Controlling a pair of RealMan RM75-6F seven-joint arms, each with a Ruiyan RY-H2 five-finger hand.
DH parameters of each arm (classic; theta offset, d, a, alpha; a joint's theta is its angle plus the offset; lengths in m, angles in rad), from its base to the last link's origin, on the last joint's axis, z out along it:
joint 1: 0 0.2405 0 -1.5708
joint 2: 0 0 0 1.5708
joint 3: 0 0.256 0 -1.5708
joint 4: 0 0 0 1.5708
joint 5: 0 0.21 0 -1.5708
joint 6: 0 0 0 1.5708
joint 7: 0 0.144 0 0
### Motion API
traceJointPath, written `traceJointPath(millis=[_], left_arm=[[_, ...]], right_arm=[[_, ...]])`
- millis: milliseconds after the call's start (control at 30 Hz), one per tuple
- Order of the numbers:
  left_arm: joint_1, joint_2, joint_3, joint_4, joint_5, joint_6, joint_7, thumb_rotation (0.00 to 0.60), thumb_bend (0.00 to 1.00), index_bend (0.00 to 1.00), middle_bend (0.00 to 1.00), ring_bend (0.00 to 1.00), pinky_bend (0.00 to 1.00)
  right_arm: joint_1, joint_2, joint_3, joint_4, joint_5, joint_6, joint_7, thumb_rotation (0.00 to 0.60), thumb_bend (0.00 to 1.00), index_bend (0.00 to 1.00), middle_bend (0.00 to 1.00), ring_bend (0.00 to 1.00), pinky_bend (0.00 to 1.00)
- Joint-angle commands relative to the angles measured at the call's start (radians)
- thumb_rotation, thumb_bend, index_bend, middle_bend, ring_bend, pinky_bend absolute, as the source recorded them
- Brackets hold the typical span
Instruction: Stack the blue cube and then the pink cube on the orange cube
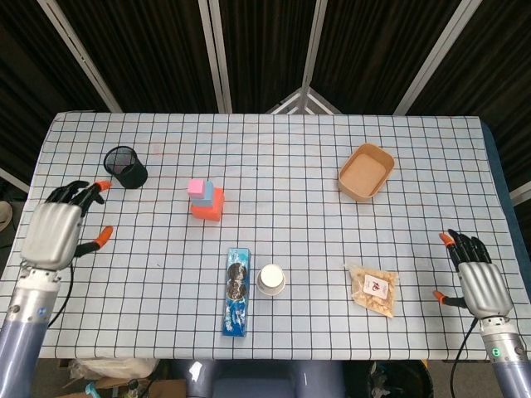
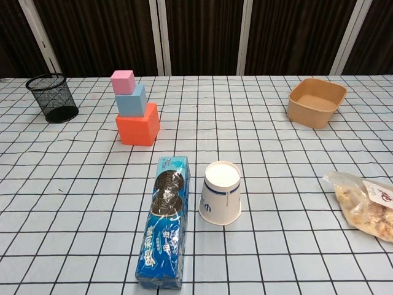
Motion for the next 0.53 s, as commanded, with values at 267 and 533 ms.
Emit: traceJointPath(millis=[267,533], left_arm=[[0.212,-0.156,0.162,0.355,0.219,0.082,-0.101,0.600,0.29,0.11,0.19,0.10,0.14],[0.228,-0.164,0.168,0.365,0.242,0.100,-0.086,0.600,0.29,0.10,0.18,0.09,0.14]], right_arm=[[-0.017,-0.012,0.003,0.005,-0.015,0.052,-0.059,0.600,0.09,0.00,0.04,0.02,0.00],[-0.027,-0.005,0.010,-0.020,-0.008,0.074,-0.086,0.600,0.10,0.00,0.04,0.02,0.00]])
